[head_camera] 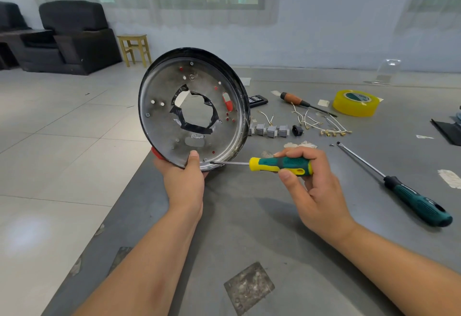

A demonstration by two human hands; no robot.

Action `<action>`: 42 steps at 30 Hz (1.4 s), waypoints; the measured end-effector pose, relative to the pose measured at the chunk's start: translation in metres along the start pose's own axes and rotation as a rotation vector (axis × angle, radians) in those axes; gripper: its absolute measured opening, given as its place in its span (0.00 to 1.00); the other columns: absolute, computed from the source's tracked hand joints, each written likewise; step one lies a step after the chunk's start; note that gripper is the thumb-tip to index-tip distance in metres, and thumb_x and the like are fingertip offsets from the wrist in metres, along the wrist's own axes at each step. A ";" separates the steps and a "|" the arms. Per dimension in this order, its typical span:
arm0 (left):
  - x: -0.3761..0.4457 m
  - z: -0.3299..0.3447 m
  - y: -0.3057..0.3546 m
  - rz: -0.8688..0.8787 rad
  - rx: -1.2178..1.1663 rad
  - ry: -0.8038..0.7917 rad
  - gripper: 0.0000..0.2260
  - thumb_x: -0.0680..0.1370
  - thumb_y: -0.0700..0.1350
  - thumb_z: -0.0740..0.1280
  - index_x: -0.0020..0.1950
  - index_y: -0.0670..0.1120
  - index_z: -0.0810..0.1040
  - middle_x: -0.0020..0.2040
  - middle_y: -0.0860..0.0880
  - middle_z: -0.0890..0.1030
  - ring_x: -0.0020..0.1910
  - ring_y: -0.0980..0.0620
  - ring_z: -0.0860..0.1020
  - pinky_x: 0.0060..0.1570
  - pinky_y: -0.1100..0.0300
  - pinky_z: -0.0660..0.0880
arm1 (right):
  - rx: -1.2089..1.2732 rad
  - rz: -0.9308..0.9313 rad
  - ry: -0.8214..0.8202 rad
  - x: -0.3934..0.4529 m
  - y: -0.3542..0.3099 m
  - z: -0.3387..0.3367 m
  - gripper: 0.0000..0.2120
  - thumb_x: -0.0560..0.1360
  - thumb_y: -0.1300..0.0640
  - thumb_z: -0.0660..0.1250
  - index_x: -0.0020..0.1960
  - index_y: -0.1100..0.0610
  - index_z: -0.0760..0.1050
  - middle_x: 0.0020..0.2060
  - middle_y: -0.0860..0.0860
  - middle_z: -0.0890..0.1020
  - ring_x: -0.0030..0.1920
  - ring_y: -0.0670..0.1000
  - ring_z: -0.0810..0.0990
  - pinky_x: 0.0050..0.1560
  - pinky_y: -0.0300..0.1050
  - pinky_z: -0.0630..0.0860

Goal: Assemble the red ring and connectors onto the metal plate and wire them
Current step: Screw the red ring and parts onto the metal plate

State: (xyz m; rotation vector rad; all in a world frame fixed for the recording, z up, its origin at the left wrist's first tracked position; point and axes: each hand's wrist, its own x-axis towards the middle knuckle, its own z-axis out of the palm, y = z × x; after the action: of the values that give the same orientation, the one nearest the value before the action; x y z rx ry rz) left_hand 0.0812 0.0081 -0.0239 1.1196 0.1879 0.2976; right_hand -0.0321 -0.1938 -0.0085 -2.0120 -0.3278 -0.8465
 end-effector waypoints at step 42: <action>0.011 -0.007 -0.015 0.067 0.306 -0.011 0.24 0.80 0.42 0.70 0.67 0.62 0.63 0.45 0.73 0.79 0.52 0.61 0.80 0.63 0.40 0.80 | -0.489 -0.228 -0.247 0.002 -0.008 -0.017 0.19 0.80 0.44 0.63 0.64 0.54 0.77 0.48 0.45 0.84 0.40 0.43 0.78 0.42 0.38 0.76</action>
State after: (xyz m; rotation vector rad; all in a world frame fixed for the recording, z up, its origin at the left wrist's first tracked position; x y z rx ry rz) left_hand 0.0918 0.0114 -0.0405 1.4320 0.1909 0.3293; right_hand -0.0419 -0.2034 0.0039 -2.5813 -0.5381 -0.8790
